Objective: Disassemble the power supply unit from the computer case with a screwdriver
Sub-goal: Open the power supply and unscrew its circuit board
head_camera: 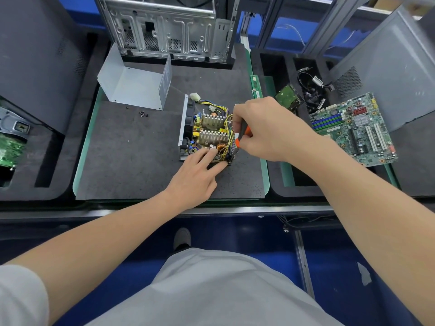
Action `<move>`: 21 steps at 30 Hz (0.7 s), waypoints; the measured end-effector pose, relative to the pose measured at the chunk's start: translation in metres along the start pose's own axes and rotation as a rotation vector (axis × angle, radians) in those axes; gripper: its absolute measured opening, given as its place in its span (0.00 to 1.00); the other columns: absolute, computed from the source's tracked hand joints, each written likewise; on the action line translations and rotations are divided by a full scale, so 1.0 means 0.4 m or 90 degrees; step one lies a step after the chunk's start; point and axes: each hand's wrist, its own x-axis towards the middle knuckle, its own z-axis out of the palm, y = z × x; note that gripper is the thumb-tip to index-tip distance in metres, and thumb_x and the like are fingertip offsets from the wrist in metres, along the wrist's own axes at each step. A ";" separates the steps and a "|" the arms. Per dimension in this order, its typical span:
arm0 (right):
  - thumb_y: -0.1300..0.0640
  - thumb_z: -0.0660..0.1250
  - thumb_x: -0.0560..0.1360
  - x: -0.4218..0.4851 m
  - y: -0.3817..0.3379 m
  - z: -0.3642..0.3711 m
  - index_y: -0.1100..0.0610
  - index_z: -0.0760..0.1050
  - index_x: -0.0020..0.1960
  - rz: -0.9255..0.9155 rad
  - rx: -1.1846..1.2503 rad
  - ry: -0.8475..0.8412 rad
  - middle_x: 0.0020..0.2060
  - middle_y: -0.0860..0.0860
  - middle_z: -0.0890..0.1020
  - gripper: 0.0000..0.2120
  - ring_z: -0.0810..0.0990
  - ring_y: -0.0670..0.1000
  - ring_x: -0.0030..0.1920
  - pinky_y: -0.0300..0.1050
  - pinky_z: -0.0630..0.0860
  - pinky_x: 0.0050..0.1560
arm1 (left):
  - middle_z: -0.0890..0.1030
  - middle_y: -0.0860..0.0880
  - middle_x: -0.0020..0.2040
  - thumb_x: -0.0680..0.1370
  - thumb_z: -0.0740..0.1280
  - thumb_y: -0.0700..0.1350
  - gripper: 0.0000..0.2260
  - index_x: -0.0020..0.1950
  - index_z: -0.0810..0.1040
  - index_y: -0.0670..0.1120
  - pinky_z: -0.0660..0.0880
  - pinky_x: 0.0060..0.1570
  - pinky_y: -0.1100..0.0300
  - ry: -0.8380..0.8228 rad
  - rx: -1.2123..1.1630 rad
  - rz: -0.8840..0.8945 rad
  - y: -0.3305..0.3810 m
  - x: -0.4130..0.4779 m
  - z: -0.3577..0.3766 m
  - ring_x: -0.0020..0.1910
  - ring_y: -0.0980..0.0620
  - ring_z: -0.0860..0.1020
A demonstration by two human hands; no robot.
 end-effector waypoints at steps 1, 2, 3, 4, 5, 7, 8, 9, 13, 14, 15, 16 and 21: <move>0.61 0.69 0.73 -0.001 0.000 0.001 0.55 0.78 0.50 0.001 0.001 0.001 0.45 0.51 0.78 0.07 0.77 0.53 0.46 0.56 0.80 0.47 | 0.70 0.40 0.74 0.80 0.62 0.44 0.20 0.73 0.74 0.48 0.69 0.69 0.43 0.003 -0.002 0.002 -0.001 -0.001 0.000 0.71 0.38 0.68; 0.61 0.68 0.73 -0.001 0.000 0.001 0.55 0.78 0.50 0.002 0.002 0.001 0.45 0.51 0.78 0.07 0.77 0.53 0.46 0.56 0.80 0.47 | 0.70 0.40 0.74 0.80 0.61 0.44 0.20 0.73 0.74 0.48 0.68 0.69 0.44 0.004 -0.004 0.005 -0.001 -0.001 0.000 0.71 0.38 0.68; 0.61 0.68 0.73 -0.002 0.000 0.001 0.54 0.78 0.50 0.003 0.003 0.000 0.46 0.51 0.78 0.07 0.77 0.54 0.46 0.57 0.81 0.47 | 0.70 0.40 0.74 0.80 0.61 0.44 0.21 0.73 0.74 0.48 0.68 0.70 0.44 0.005 -0.004 0.008 -0.002 -0.002 -0.001 0.71 0.38 0.68; 0.61 0.68 0.73 -0.003 0.000 0.002 0.54 0.78 0.50 0.004 0.003 -0.003 0.46 0.51 0.78 0.07 0.77 0.54 0.47 0.57 0.81 0.47 | 0.69 0.40 0.74 0.80 0.61 0.44 0.21 0.74 0.74 0.48 0.67 0.70 0.44 0.005 -0.003 0.009 -0.003 -0.002 -0.001 0.72 0.38 0.68; 0.61 0.68 0.73 -0.003 0.001 0.001 0.54 0.78 0.50 0.006 0.003 -0.005 0.46 0.51 0.78 0.07 0.78 0.54 0.47 0.57 0.81 0.47 | 0.69 0.40 0.74 0.80 0.60 0.44 0.21 0.74 0.74 0.48 0.67 0.70 0.44 0.005 -0.001 0.009 -0.003 -0.003 -0.001 0.72 0.38 0.68; 0.61 0.68 0.73 -0.004 0.001 0.002 0.54 0.78 0.50 0.006 0.004 -0.005 0.46 0.51 0.78 0.07 0.77 0.54 0.47 0.57 0.81 0.47 | 0.69 0.40 0.74 0.80 0.61 0.45 0.21 0.74 0.73 0.49 0.67 0.70 0.44 0.005 0.003 0.008 -0.002 -0.004 -0.001 0.72 0.39 0.68; 0.61 0.68 0.73 -0.004 0.000 0.002 0.54 0.78 0.50 0.005 0.004 -0.005 0.46 0.51 0.78 0.07 0.77 0.54 0.47 0.57 0.81 0.47 | 0.69 0.40 0.74 0.80 0.61 0.45 0.21 0.75 0.73 0.49 0.67 0.70 0.44 0.003 0.005 0.007 -0.001 -0.004 -0.001 0.72 0.39 0.68; 0.62 0.68 0.73 -0.004 0.000 0.003 0.54 0.78 0.51 0.003 0.003 -0.005 0.46 0.51 0.78 0.07 0.77 0.54 0.47 0.57 0.81 0.47 | 0.69 0.40 0.74 0.81 0.61 0.45 0.21 0.75 0.73 0.49 0.67 0.70 0.44 0.000 0.006 0.005 -0.001 -0.004 -0.001 0.72 0.39 0.67; 0.62 0.68 0.73 -0.004 0.001 0.004 0.55 0.78 0.51 0.002 0.001 -0.004 0.46 0.51 0.78 0.08 0.77 0.53 0.47 0.56 0.80 0.48 | 0.69 0.40 0.74 0.80 0.61 0.45 0.22 0.75 0.73 0.49 0.68 0.70 0.44 -0.011 0.010 0.002 0.000 -0.002 -0.003 0.72 0.38 0.67; 0.62 0.68 0.73 -0.004 0.001 0.003 0.55 0.78 0.51 0.001 0.000 -0.004 0.46 0.51 0.78 0.08 0.77 0.53 0.47 0.56 0.80 0.48 | 0.69 0.40 0.74 0.80 0.61 0.45 0.22 0.75 0.73 0.49 0.68 0.69 0.44 -0.012 0.011 0.001 0.000 -0.002 -0.004 0.72 0.38 0.67; 0.62 0.68 0.73 -0.004 0.001 0.003 0.55 0.78 0.51 0.001 0.000 -0.004 0.46 0.51 0.78 0.07 0.77 0.53 0.47 0.56 0.80 0.48 | 0.69 0.40 0.74 0.80 0.61 0.45 0.22 0.75 0.73 0.49 0.68 0.69 0.44 -0.012 0.011 0.000 0.001 -0.002 -0.004 0.72 0.38 0.67; 0.61 0.68 0.73 -0.005 0.001 0.004 0.55 0.78 0.51 0.000 0.000 -0.003 0.46 0.51 0.79 0.07 0.77 0.53 0.47 0.56 0.80 0.48 | 0.69 0.40 0.74 0.80 0.61 0.45 0.22 0.75 0.73 0.49 0.68 0.70 0.44 -0.012 0.011 -0.001 0.002 -0.003 -0.004 0.72 0.38 0.67; 0.61 0.68 0.73 -0.007 0.003 0.004 0.55 0.78 0.50 0.000 0.003 0.000 0.46 0.51 0.79 0.07 0.77 0.53 0.47 0.56 0.80 0.48 | 0.68 0.40 0.74 0.80 0.60 0.46 0.22 0.76 0.72 0.49 0.67 0.70 0.44 -0.011 0.016 0.000 0.002 -0.004 -0.006 0.72 0.39 0.67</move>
